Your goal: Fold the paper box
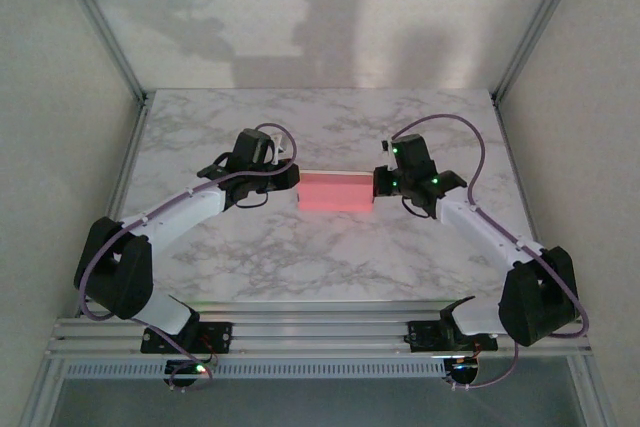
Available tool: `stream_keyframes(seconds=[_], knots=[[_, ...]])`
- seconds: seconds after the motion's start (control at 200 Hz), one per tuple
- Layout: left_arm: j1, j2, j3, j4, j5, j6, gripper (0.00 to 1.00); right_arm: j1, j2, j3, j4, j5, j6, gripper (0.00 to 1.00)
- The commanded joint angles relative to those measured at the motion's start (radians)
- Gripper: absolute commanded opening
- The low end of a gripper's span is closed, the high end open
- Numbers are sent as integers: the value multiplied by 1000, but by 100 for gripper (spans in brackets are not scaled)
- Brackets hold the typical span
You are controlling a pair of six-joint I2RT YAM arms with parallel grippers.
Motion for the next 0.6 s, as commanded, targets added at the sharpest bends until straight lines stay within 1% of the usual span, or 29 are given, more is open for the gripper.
stream_keyframes(seconds=[0.0,0.255,0.45,0.596], knots=[[-12,3,-23,-59,-18,-3,11,7,-12,-40,-111,49,-46,0],[-10,5,-21,-66,-21,3,11,9,-44,-56,-79,39,-40,0],[-11,8,-20,-62,-18,-3,11,15,-30,-57,-45,-28,51,0],[-11,6,-22,-62,-16,-4,11,21,-14,-56,-36,-23,119,0]])
